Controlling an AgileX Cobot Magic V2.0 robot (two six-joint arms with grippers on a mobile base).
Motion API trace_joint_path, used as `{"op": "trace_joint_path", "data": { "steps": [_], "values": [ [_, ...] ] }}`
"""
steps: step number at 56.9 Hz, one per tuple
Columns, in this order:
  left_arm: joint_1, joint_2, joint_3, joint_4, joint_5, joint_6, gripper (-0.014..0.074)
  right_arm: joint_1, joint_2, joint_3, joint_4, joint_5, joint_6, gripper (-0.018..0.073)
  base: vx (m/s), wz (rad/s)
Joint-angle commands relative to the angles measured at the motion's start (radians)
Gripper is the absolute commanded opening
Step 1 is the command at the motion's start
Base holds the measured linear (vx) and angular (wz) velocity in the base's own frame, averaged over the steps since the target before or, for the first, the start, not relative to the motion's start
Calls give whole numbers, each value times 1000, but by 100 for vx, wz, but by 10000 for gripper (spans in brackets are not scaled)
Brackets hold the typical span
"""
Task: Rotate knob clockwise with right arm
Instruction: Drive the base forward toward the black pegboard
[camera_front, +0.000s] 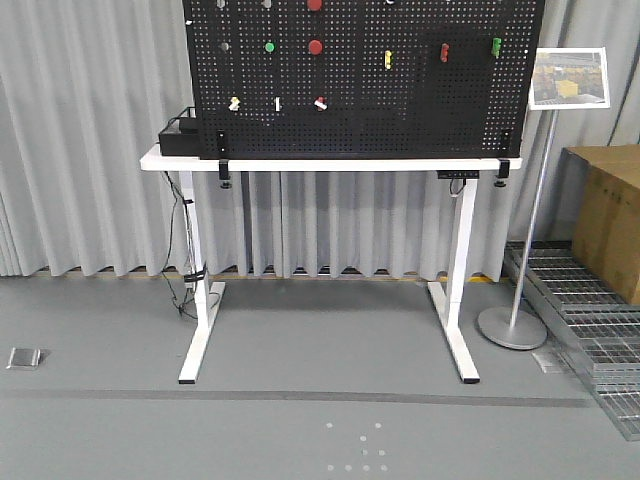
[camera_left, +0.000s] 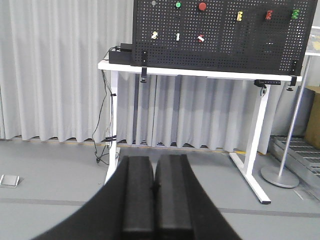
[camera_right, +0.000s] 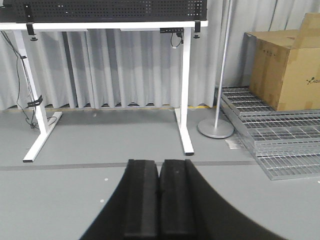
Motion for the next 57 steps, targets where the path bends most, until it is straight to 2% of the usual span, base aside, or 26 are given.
{"op": "trace_joint_path", "data": {
  "steps": [1, 57],
  "values": [
    [2, 0, 13, -8, -82, -10, -6, -6, -10, 6, -8, -85, -12, -9, 0, 0],
    [2, 0, 13, -8, -82, -10, -6, -6, -10, 6, -8, -90, -12, -9, 0, 0]
  ]
}}
